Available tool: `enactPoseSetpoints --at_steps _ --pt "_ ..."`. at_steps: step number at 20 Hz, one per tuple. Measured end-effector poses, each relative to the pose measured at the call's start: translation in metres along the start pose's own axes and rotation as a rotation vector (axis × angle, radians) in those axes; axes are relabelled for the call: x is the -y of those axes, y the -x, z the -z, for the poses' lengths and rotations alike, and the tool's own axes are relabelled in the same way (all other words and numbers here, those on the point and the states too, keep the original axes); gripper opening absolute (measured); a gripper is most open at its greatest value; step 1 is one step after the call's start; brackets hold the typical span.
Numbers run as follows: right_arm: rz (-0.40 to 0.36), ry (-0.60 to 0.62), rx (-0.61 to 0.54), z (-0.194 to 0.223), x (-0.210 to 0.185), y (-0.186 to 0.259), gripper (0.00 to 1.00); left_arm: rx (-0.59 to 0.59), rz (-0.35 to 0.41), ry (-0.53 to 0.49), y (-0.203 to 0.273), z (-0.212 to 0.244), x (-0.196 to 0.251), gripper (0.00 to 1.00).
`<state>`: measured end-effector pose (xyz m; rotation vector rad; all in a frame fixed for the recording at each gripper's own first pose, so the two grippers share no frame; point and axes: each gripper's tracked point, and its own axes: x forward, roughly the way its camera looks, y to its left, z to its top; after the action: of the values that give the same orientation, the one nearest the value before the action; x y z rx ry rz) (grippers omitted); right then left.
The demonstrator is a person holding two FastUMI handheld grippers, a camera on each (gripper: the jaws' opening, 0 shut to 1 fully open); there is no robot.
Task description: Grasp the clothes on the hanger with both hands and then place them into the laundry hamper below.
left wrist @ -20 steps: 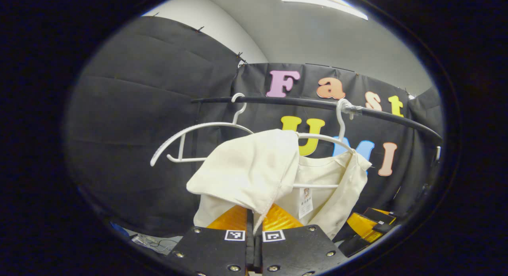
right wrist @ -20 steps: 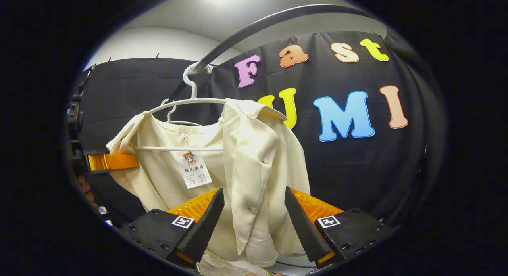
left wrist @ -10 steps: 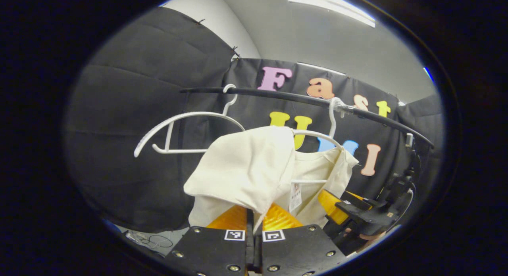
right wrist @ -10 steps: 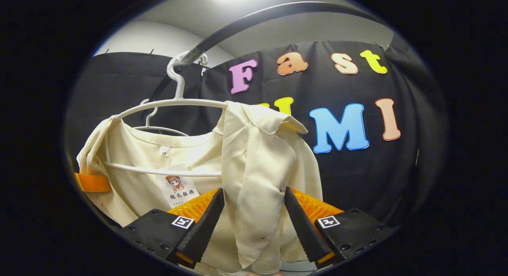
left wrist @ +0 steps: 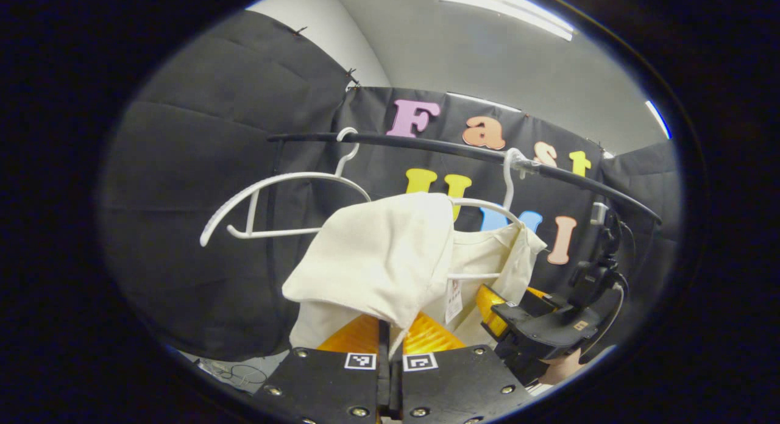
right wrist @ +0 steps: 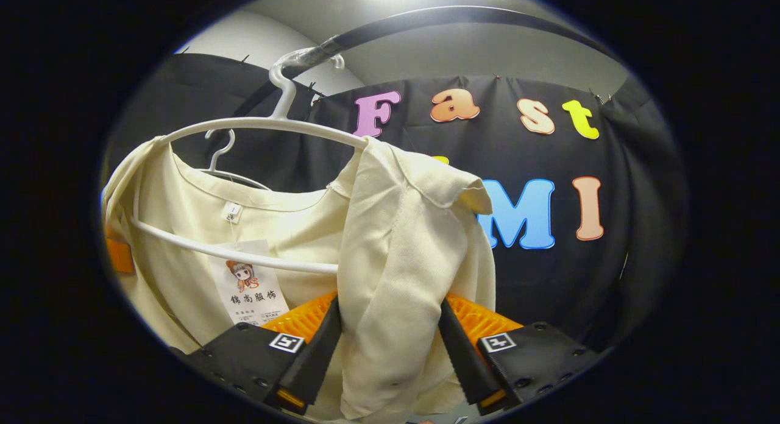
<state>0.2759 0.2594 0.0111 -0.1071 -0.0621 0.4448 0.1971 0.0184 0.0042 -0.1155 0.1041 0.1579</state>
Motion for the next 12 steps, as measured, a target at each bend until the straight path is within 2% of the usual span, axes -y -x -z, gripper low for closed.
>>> enactPoseSetpoints --at_steps 2,3,4,5,6,12 --pt "0.025 0.011 0.002 0.0 0.011 0.0 0.39 0.003 -0.004 -0.007 0.006 -0.002 -0.005 0.0" --pt "0.006 -0.017 0.013 -0.002 0.012 0.0 0.14 0.007 -0.012 -0.007 0.008 -0.003 -0.008 0.01" --pt "-0.03 -0.048 0.024 -0.004 0.009 -0.003 0.11 0.01 -0.018 -0.004 0.007 -0.003 -0.012 0.01" --pt "-0.033 -0.062 0.03 -0.006 0.014 -0.004 0.05 0.015 -0.023 -0.002 0.005 -0.005 -0.016 0.01" --pt "-0.027 -0.052 0.032 -0.006 0.024 -0.002 0.05 0.02 -0.03 -0.001 0.003 -0.006 -0.019 0.01" --pt "0.07 0.034 0.089 -0.025 0.072 -0.01 0.05 0.063 -0.056 -0.001 0.002 -0.015 -0.034 0.01"
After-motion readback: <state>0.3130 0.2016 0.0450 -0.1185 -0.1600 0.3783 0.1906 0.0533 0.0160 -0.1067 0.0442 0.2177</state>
